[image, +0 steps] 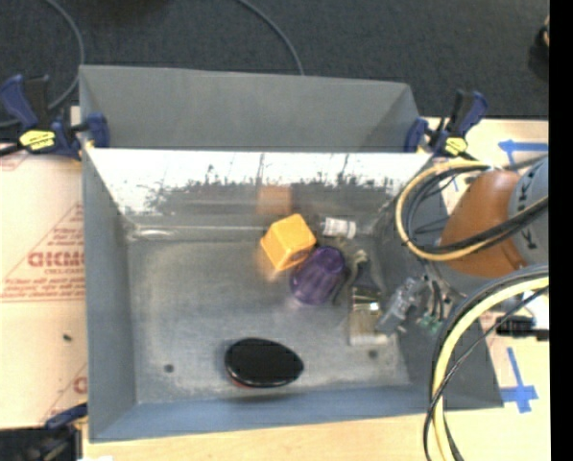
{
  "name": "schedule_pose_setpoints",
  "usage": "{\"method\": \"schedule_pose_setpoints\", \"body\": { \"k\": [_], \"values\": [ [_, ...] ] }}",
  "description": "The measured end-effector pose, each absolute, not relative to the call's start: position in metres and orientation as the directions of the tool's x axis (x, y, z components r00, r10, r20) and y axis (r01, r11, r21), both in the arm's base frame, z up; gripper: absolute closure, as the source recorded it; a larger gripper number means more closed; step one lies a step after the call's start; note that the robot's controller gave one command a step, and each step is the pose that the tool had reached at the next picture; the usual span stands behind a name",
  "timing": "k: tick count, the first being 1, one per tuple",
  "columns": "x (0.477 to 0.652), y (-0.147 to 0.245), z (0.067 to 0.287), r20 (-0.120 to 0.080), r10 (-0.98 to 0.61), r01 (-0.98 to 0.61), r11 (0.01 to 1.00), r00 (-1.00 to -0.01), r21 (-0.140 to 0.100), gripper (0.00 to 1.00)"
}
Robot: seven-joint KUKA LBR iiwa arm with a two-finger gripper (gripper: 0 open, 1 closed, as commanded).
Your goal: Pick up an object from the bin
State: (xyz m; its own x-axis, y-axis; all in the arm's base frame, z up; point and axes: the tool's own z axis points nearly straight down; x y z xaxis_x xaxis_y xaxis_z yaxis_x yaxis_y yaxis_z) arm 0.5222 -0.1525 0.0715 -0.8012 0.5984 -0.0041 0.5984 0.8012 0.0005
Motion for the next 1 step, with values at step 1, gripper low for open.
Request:
{"method": "schedule_pose_setpoints", "body": {
  "k": [1],
  "values": [
    [0.5216, -0.1524, 0.0737, -0.004, 0.600, 0.600, 0.800, -0.800, 0.000, 1.00]
  ]
}}
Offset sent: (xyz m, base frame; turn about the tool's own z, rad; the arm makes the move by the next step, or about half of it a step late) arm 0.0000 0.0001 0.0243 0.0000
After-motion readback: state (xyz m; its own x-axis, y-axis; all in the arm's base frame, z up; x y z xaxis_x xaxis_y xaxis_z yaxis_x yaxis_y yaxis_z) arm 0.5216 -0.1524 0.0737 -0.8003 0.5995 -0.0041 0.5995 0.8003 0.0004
